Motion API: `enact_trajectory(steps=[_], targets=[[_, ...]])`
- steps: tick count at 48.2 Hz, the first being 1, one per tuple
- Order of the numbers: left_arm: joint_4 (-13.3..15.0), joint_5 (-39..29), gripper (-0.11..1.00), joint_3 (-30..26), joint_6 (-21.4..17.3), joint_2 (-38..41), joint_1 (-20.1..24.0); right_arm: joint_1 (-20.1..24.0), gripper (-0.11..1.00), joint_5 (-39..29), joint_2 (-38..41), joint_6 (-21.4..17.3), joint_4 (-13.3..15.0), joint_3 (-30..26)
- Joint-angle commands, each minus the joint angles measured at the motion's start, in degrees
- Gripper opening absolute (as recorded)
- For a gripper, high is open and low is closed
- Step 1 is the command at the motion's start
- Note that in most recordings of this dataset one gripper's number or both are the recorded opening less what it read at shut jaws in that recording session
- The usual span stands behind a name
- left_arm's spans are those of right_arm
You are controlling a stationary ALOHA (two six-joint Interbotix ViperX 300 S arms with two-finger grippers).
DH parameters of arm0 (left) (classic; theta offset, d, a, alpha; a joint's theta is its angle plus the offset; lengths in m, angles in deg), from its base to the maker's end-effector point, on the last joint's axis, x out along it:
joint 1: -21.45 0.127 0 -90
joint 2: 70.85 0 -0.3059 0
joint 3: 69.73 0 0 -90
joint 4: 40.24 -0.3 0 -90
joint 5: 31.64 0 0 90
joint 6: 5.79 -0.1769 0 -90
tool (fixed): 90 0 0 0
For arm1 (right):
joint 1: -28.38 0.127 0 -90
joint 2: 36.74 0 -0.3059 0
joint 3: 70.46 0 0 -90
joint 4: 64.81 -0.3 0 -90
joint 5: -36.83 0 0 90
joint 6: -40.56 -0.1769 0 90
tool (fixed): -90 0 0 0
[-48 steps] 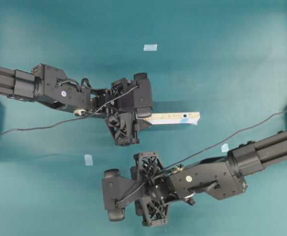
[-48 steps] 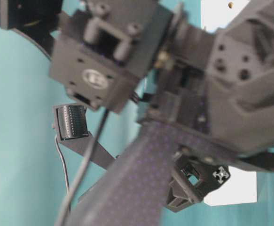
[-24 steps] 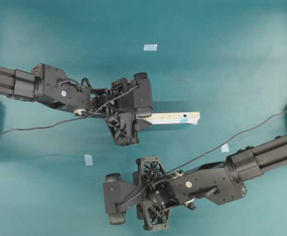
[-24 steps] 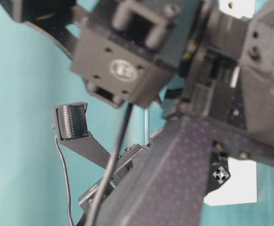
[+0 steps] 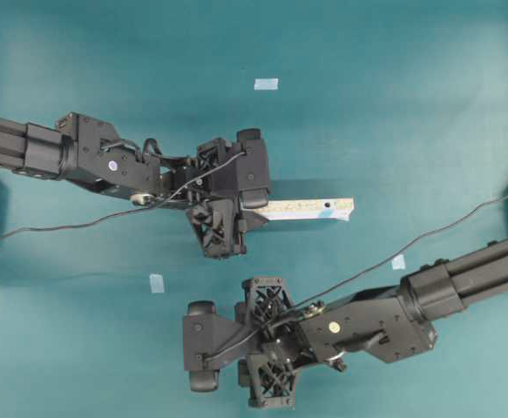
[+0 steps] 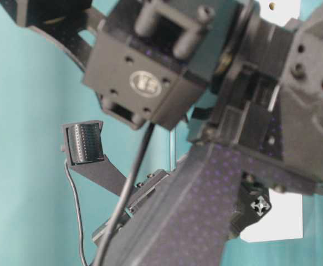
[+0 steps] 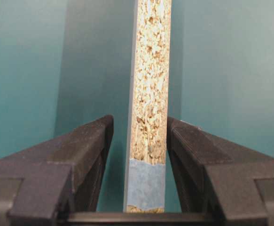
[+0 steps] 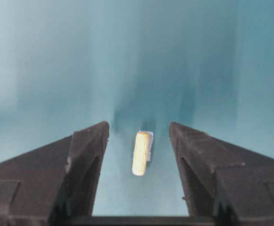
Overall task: Move the wooden board into place and insert the rod into its hole.
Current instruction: 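Move the right gripper over the wooden dowel and lower it, then close the right gripper on the wooden dowel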
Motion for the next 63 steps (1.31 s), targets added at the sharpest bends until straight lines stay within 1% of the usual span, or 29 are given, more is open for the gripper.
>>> enact_trajectory(steps=[1, 4, 12, 14, 51, 57, 63], targets=[[-0.09, 0.44, 0.5, -0.79, 0.44, -2.2, -0.09, 0.26, 0.59, 0.53, -1.23, -0.26, 0.44, -0.7], [-0.09, 0.44, 0.5, -0.79, 0.44, -2.2, -0.09, 0.26, 0.56, 0.53, -1.14, -0.53, 0.44, -0.53], [-0.09, 0.44, 0.5, -0.79, 0.44, -2.2, -0.26, 0.35, 0.33, 0.53, -1.14, -1.49, 0.53, -0.26], [-0.09, 0.44, 0.5, -0.79, 0.44, -2.2, -0.26, 0.35, 0.31, 0.44, -1.05, -1.49, 0.44, -0.26], [0.0, 0.44, 0.5, -0.79, 0.62, -2.2, -0.35, 0.26, 0.31, 0.62, -0.35, -1.58, 0.44, -0.09], [-0.09, 0.44, 0.5, -0.79, 0.62, -2.2, -0.35, 0.35, 0.3, 0.53, -0.35, -1.58, 0.62, 0.0], [0.0, 0.44, 0.5, -0.79, 0.62, -2.2, -0.35, 0.26, 0.28, 0.35, -0.35, -1.49, 1.41, -0.09]])
